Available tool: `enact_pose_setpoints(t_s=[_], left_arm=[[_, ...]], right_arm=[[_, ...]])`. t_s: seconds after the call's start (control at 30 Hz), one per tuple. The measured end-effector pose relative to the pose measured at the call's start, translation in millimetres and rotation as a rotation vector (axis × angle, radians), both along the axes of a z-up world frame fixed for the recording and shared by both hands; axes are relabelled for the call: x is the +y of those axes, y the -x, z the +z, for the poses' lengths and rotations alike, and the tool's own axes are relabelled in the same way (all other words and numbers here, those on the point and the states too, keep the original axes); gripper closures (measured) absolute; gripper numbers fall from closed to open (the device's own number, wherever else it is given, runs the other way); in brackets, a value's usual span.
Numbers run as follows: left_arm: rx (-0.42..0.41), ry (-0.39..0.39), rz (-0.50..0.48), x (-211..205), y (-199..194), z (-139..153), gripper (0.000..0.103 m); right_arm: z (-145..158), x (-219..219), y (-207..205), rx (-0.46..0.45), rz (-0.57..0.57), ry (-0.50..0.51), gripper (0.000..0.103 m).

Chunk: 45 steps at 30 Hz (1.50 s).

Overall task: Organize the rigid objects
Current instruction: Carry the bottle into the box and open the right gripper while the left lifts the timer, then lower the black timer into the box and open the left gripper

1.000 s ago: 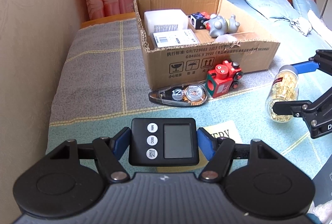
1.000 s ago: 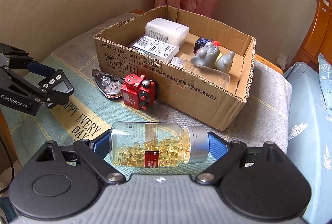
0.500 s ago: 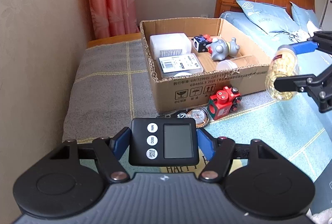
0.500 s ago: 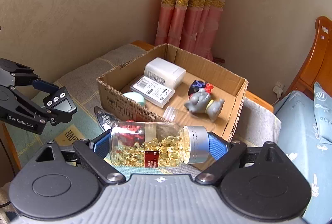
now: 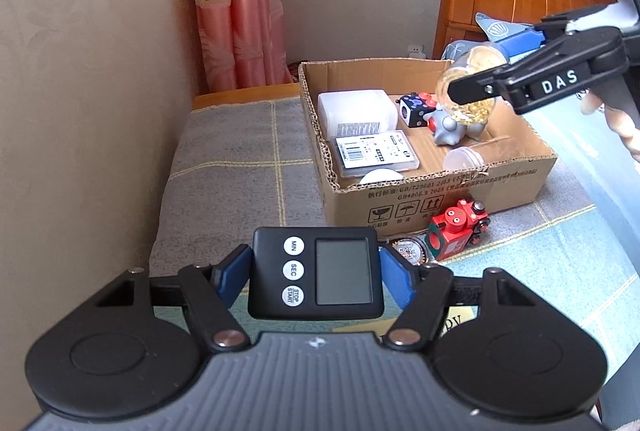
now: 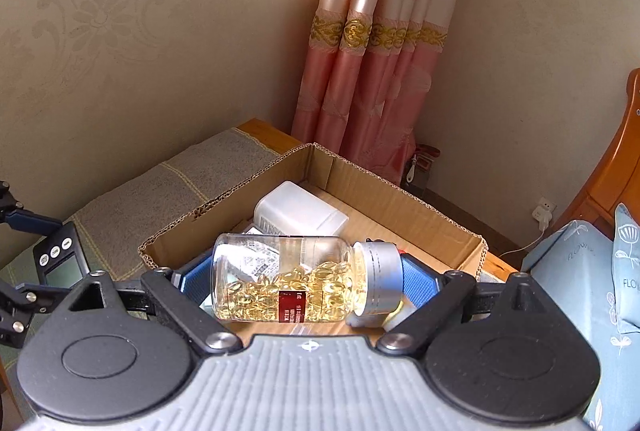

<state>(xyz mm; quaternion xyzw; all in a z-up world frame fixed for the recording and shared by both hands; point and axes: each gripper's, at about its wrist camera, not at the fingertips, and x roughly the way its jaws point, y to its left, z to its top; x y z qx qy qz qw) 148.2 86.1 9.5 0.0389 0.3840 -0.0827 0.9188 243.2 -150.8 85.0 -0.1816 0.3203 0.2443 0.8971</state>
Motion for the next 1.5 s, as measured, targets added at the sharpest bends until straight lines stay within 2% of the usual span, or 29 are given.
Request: enact_pose_setpoints(t_s=[0.13, 0.23, 0.53, 0.8, 1.13, 1.5], left_arm=[[0.002, 0.002, 0.013, 3, -2, 0, 0.034], [0.0, 0.005, 0.013, 4, -4, 0, 0.034], [-0.017, 0.0, -0.02, -5, -11, 8, 0.034], [-0.054, -0.022, -0.081, -27, -27, 30, 0.034], [-0.086, -0.05, -0.197, -73, -66, 59, 0.034], [-0.045, -0.05, -0.315, -152, -135, 71, 0.034]], right_arm=[[-9, 10, -16, 0.017, 0.009, 0.023, 0.007], [-16, 10, -16, 0.021, -0.007, 0.025, 0.0], [-13, -12, 14, 0.068, -0.046, -0.061, 0.0], [-9, -33, 43, 0.106, -0.178, -0.101, 0.0], [-19, -67, 67, 0.106, -0.34, -0.13, 0.0], [-28, -100, 81, 0.102, -0.424, -0.195, 0.0]])
